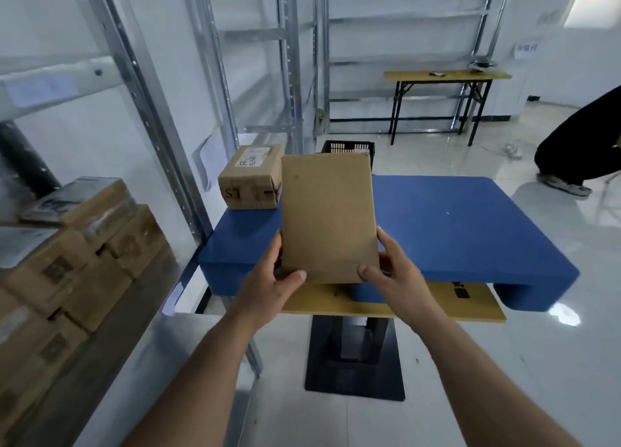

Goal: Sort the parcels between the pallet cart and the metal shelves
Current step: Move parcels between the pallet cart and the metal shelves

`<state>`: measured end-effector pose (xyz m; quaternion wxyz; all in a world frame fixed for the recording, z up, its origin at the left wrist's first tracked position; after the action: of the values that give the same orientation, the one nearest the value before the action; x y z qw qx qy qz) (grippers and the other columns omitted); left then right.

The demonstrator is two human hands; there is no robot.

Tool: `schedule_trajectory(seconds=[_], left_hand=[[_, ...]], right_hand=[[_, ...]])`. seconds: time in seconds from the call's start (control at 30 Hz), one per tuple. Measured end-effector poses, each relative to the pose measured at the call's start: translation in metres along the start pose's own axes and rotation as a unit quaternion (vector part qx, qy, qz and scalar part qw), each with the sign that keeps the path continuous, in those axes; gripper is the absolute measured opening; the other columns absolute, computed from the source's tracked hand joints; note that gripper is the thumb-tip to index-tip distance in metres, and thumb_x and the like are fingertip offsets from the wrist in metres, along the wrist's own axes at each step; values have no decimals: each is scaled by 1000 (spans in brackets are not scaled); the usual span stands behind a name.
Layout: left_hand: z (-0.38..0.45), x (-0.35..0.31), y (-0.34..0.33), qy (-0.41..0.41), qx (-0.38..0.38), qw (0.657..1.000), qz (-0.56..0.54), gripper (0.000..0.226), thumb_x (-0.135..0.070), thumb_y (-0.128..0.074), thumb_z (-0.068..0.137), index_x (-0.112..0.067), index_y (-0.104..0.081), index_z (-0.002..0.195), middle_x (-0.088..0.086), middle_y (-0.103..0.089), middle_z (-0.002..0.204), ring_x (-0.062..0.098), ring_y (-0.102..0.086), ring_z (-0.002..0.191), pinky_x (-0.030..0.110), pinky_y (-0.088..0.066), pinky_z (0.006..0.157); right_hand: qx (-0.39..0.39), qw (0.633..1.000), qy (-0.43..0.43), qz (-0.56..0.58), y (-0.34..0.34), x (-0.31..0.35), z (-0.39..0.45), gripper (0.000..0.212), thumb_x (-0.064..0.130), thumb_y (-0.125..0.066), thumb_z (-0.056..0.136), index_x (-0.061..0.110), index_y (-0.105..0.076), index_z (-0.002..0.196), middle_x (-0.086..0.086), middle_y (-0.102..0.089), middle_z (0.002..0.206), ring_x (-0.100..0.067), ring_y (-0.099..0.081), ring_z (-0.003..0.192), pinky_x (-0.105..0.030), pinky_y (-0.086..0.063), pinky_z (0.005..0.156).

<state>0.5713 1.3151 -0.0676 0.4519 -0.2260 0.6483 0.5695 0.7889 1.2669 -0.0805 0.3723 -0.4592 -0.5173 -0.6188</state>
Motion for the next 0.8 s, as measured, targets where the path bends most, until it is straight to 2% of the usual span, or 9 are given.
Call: schedule_trajectory(seconds=[0.07,0.13,0.2,0.33,0.4,0.47,0.63,0.73,0.8], left_hand=[[25,6,-6,6,5,1000,4,78,-41,-56,89,-41,-4,148,-11,-26,152,14,-34,132,44,-34,108],[44,10,-8,5,6,1000,8,77,-41,-55,90,-40,-5,148,-10,-25,152,14,-33,134,42,-33,109],[69,17,-10,8,8,1000,10,74,-42,-53,91,-40,-6,149,-9,-24,153,15,-31,135,42,-33,110],[117,33,-12,25,9,1000,3,70,-43,-50,92,-37,-8,148,-8,-25,153,15,-30,136,32,-31,108],[140,40,-11,38,12,999,0,68,-46,-48,93,-36,-10,149,-5,-26,153,16,-31,136,29,-31,104],[162,47,-9,49,14,999,7,67,-50,-44,93,-35,-11,149,-2,-27,153,17,-31,135,26,-30,100],[212,57,2,66,24,996,46,67,-55,-41,92,-35,-11,149,-2,-29,152,17,-32,134,27,-29,98],[236,53,15,43,-2,981,192,68,-58,-38,92,-27,-19,149,2,-36,146,20,-34,130,34,-32,102],[250,46,28,-12,-61,941,333,69,-62,-36,89,-22,-29,145,3,-40,137,22,-36,124,38,-32,101]], right_hand=[[-1,1000,-13,-14,1,-11,23,70,27,-60,92,37,-20,149,8,-58,121,-11,-58,107,-27,-46,89],[-6,999,-22,-27,1,-17,41,69,31,-59,92,37,-20,149,12,-59,113,-5,-58,100,-14,-43,76],[-13,999,-32,-40,0,-23,65,67,36,-57,93,37,-21,149,17,-60,105,0,-58,94,-9,-40,66],[-20,996,-52,-63,-2,-30,111,66,44,-55,91,40,-21,148,15,-62,95,0,-60,83,-11,-43,59],[-20,995,-65,-76,-5,-31,133,67,47,-53,91,38,-20,149,9,-62,94,-6,-60,83,-17,-46,61],[-22,992,-76,-96,-8,-31,156,67,50,-50,92,33,-21,149,13,-58,93,-4,-57,81,-17,-43,58],[-28,987,-107,-113,-16,-32,208,66,49,-49,93,28,-22,150,6,-59,106,-4,-54,85,-15,-37,55],[-37,986,-116,-112,-21,-33,231,66,49,-49,93,28,-22,150,4,-58,111,-8,-52,88,-15,-36,58],[-39,986,-116,-112,-25,-33,245,66,49,-49,92,28,-23,150,4,-58,111,-10,-52,91,-15,-36,58]])
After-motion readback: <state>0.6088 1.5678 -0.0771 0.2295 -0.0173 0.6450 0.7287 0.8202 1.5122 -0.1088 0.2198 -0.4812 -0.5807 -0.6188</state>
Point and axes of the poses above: each hand's wrist, its own z-axis towards the middle knuckle, its own y-axis out of the back of the hand, x = y × z, the point moved 4 cm from there along z, towards the middle knuckle
